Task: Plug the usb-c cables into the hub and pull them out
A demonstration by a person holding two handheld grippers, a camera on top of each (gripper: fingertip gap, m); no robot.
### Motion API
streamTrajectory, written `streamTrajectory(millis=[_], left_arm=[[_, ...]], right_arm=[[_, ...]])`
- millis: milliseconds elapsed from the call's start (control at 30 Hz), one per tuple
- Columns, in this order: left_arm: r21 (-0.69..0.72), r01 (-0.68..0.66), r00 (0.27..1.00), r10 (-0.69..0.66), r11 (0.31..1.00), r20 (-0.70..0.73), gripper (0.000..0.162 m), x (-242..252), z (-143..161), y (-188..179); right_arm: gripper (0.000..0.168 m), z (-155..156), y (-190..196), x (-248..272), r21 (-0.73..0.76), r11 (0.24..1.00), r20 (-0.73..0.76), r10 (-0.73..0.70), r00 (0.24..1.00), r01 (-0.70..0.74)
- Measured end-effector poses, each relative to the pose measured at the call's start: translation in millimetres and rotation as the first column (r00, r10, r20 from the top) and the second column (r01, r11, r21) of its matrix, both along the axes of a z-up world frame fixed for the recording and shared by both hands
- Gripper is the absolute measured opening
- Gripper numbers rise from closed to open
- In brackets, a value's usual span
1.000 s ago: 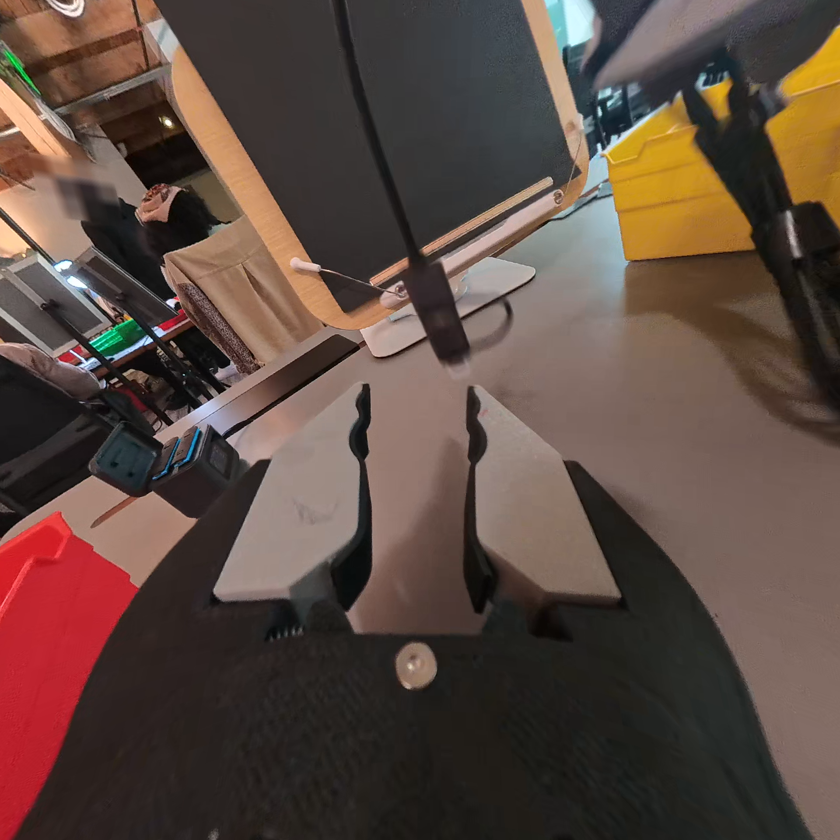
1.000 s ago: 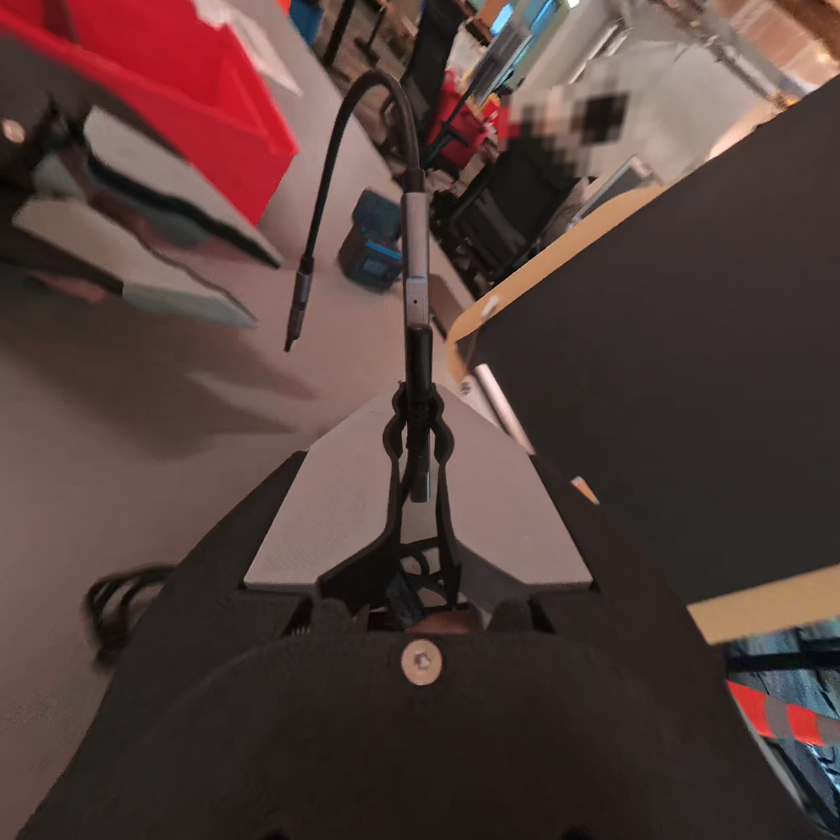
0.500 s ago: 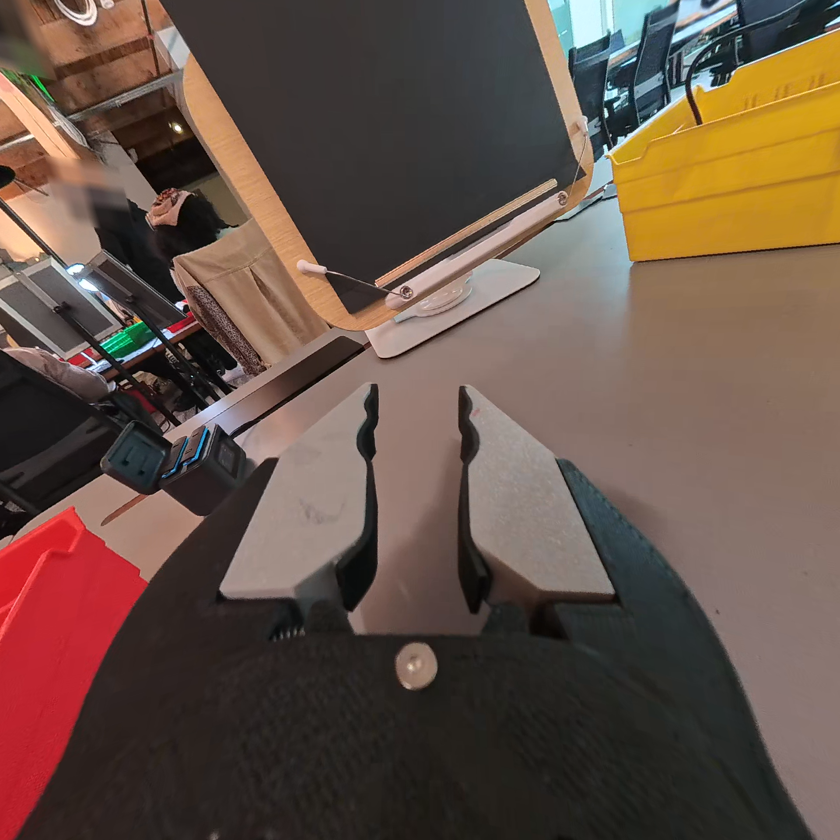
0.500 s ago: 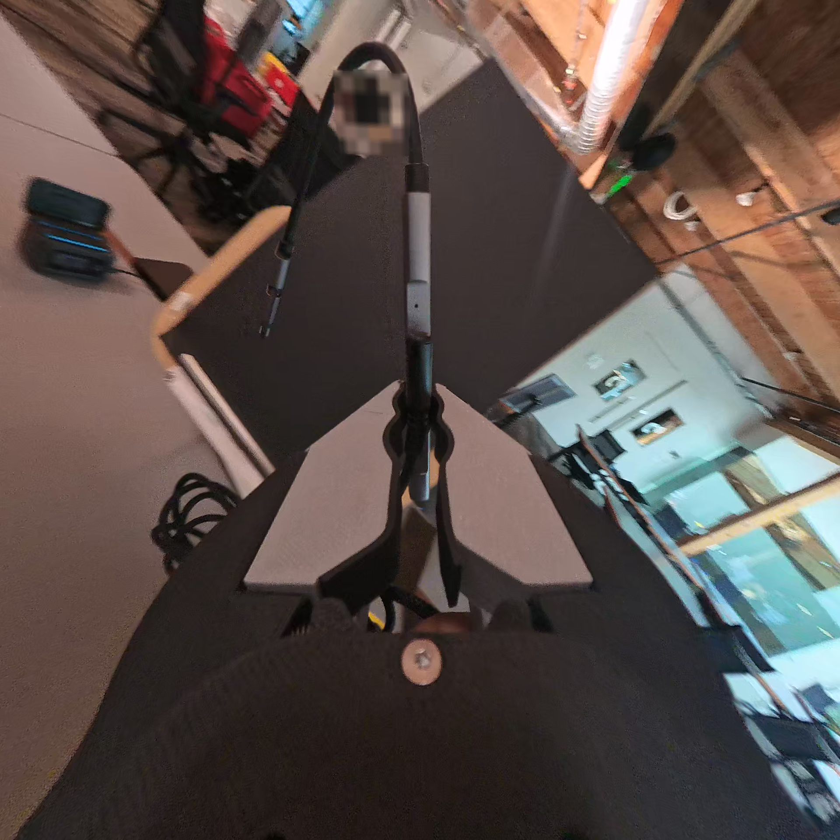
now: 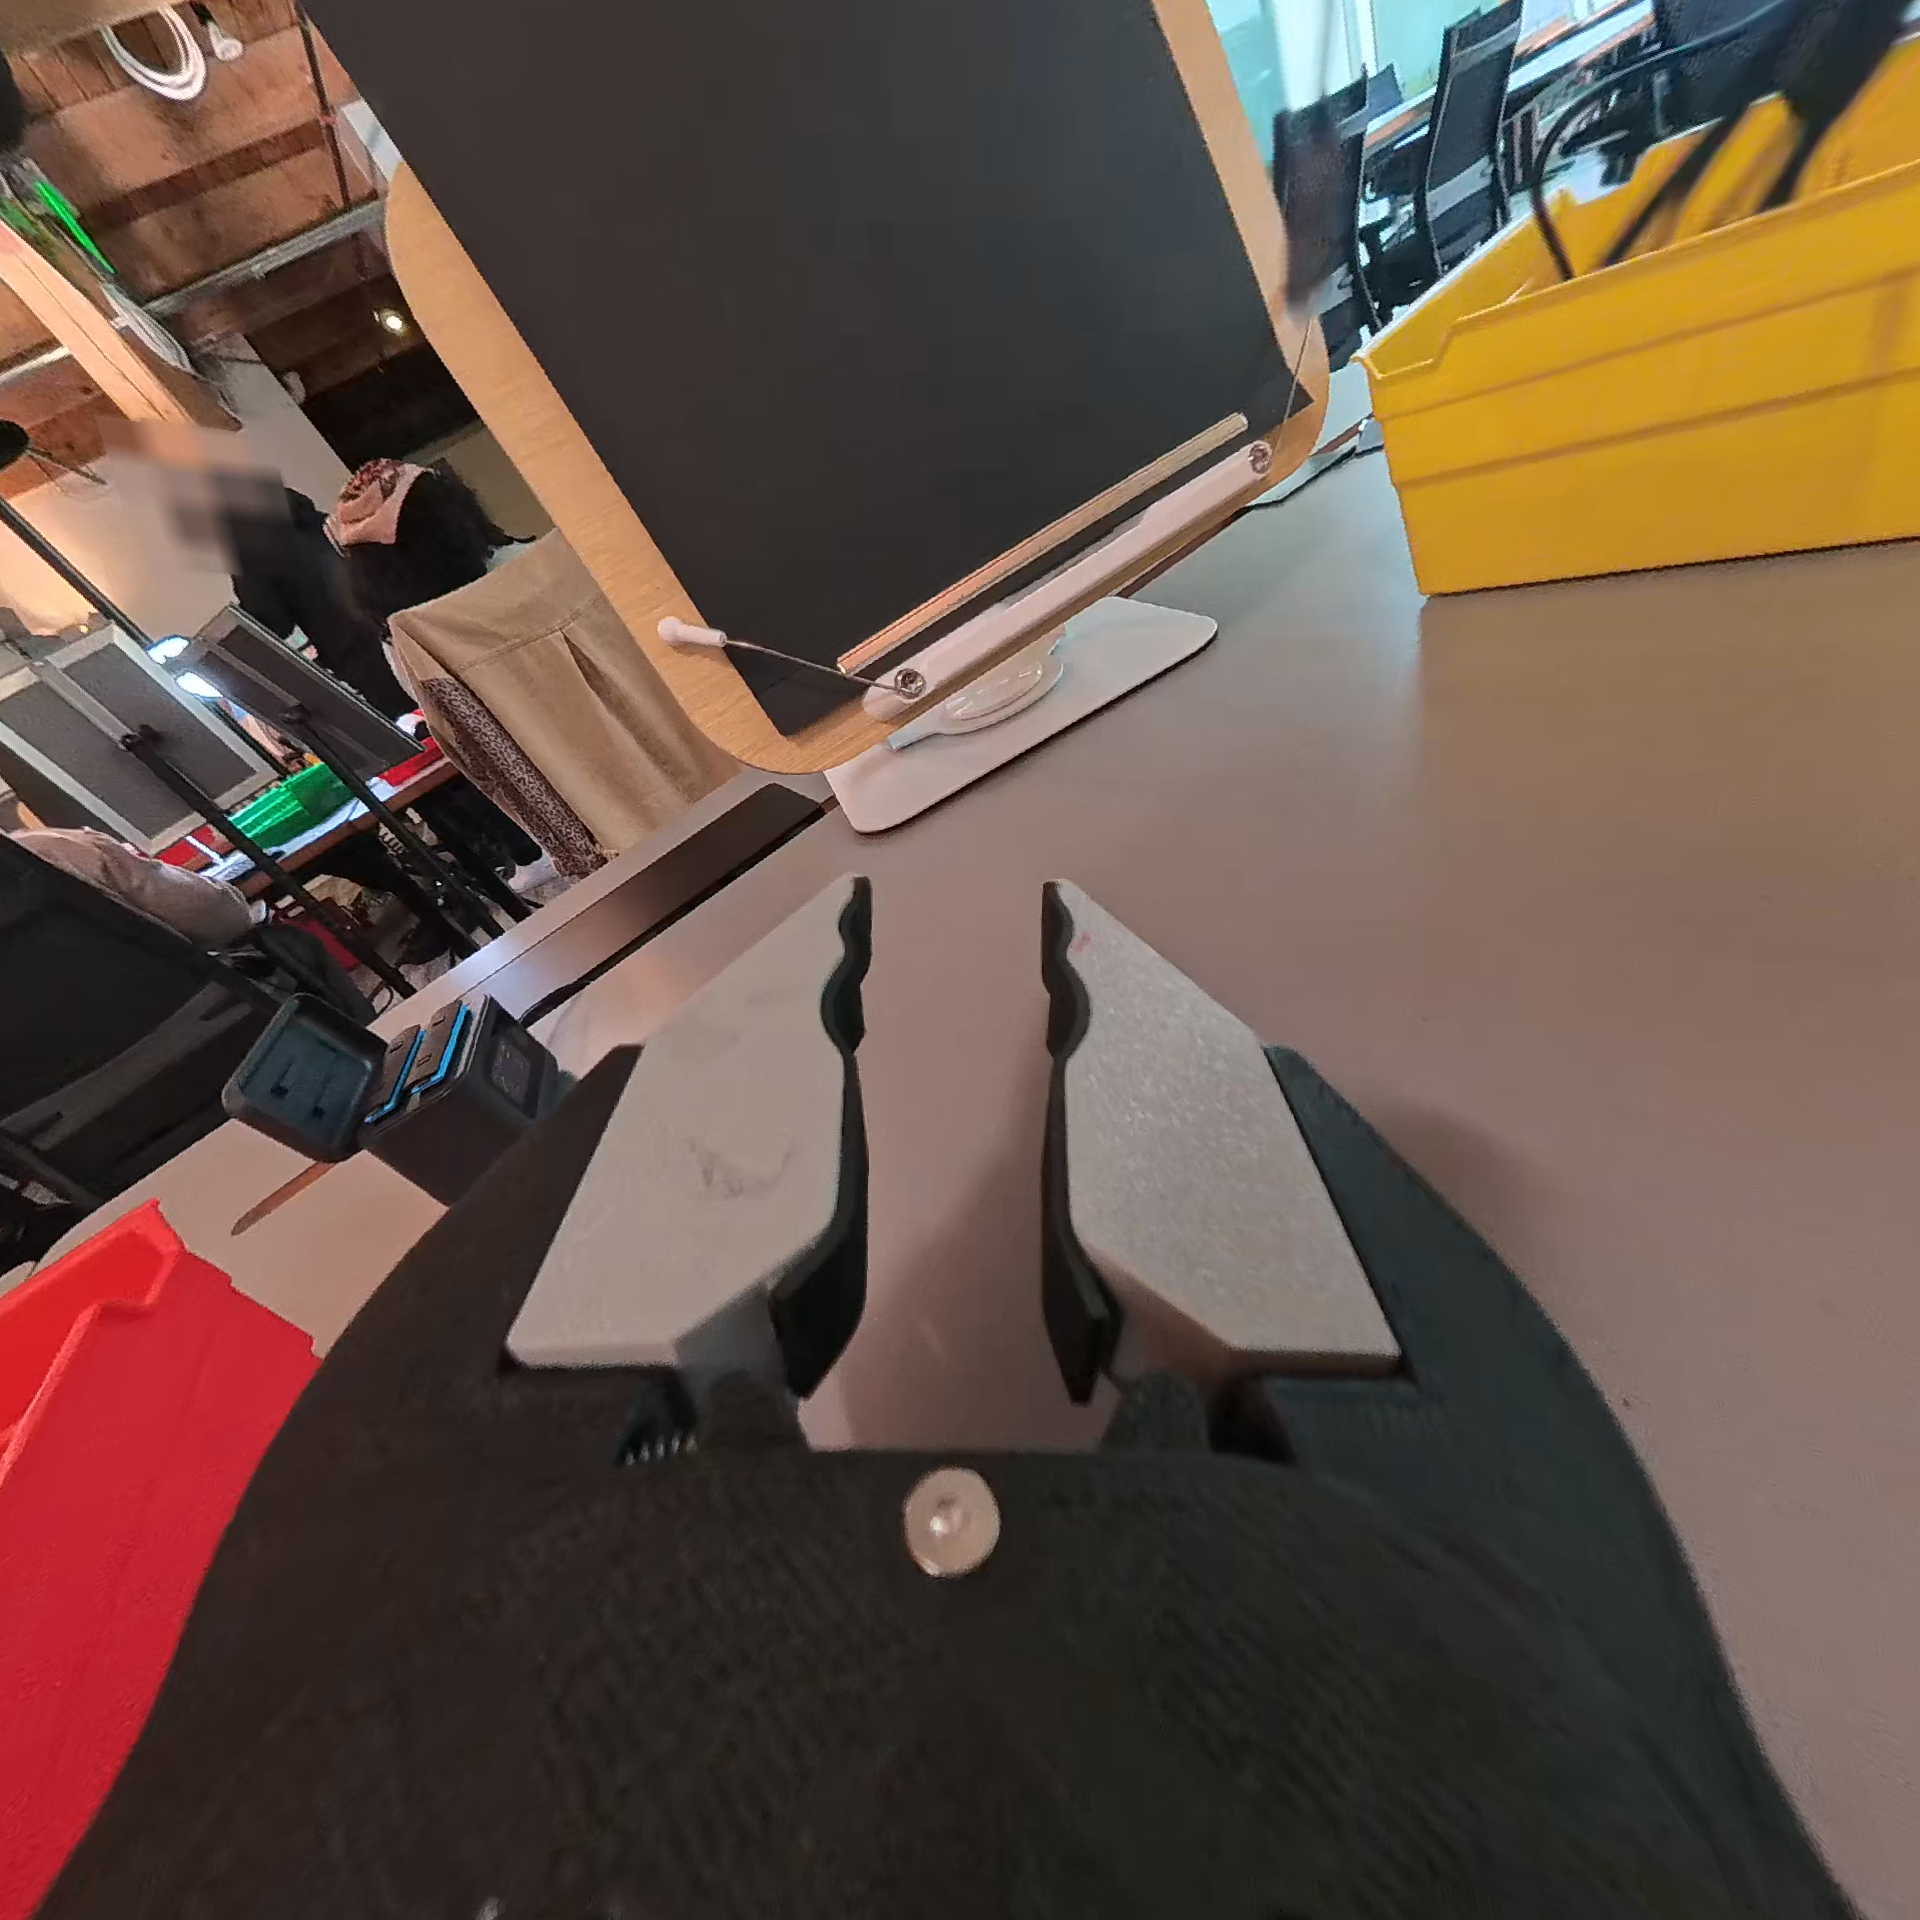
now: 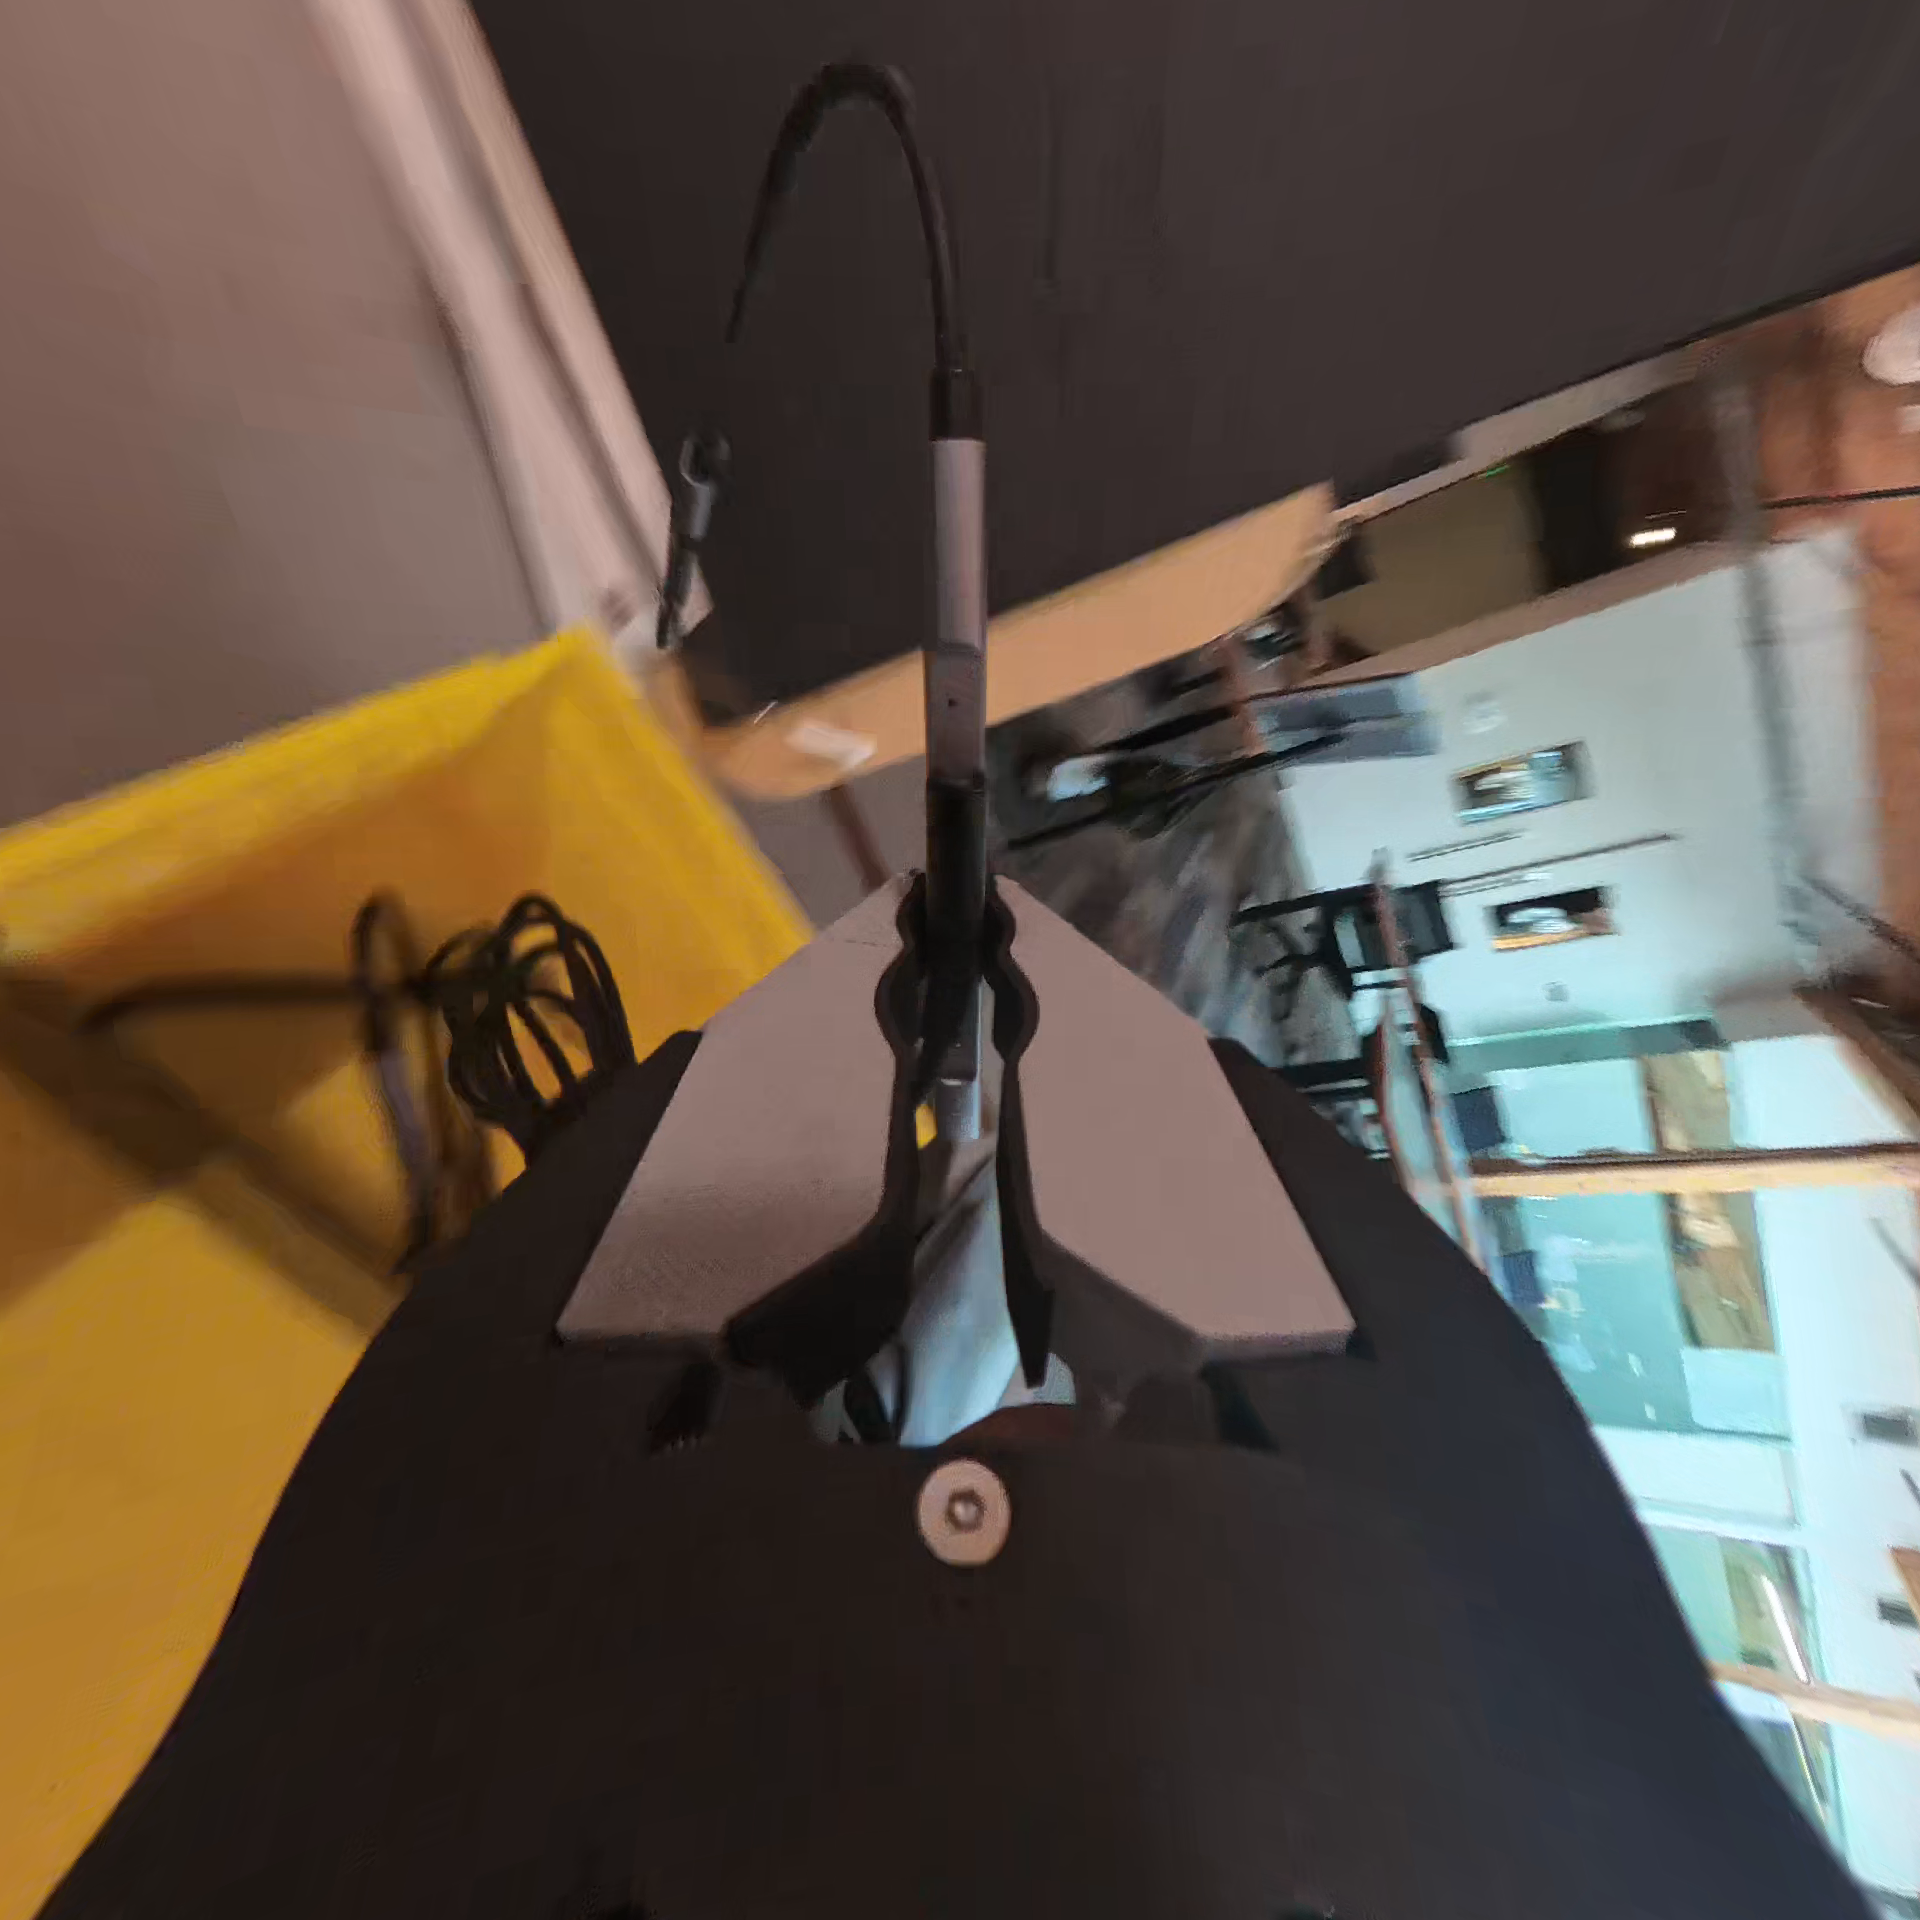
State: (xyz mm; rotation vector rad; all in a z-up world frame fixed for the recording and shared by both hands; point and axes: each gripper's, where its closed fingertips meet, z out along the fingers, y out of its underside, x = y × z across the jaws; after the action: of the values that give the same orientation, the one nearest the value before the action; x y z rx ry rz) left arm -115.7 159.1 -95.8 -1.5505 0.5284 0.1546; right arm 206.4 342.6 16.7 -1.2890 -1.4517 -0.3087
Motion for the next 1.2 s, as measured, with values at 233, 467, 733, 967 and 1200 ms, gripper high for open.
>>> streamTrajectory(millis=[233, 467, 733, 967, 1200], left_arm=[[-0.021, 0.021, 0.999, -0.021, 1.000, -0.037, 0.030, 8.3, -6.9, 1.6], [-0.022, -0.003, 1.000, 0.003, 1.000, -0.020, 0.030, 0.1, -5.9, 1.6], [-0.037, 0.014, 1.000, -0.015, 0.999, -0.011, 0.029, 3.0, -7.3, 2.2], [-0.038, 0.027, 1.000, -0.028, 0.999, -0.011, 0.030, 6.6, -7.4, 0.9], [-0.035, 0.020, 1.000, -0.021, 0.999, -0.005, 0.030, 4.6, -6.7, -0.2]], right_arm=[[0.007, -108.7, 6.0, 80.7, -0.338, 0.906, 0.522, -0.046, 0.852, 0.255], [0.010, -160.3, 25.3, 55.1, -0.412, 0.830, 0.603, -0.062, 0.795, 0.377], [0.045, -119.0, 10.3, 60.1, -0.548, 0.768, 0.429, -0.081, 0.900, 0.330], [0.062, -81.5, -17.8, 64.6, -0.595, 0.773, 0.240, -0.092, 0.966, 0.222], [0.020, -51.4, -30.5, 2.1, -0.547, 0.837, 0.035, 0.011, 0.999, 0.010]])
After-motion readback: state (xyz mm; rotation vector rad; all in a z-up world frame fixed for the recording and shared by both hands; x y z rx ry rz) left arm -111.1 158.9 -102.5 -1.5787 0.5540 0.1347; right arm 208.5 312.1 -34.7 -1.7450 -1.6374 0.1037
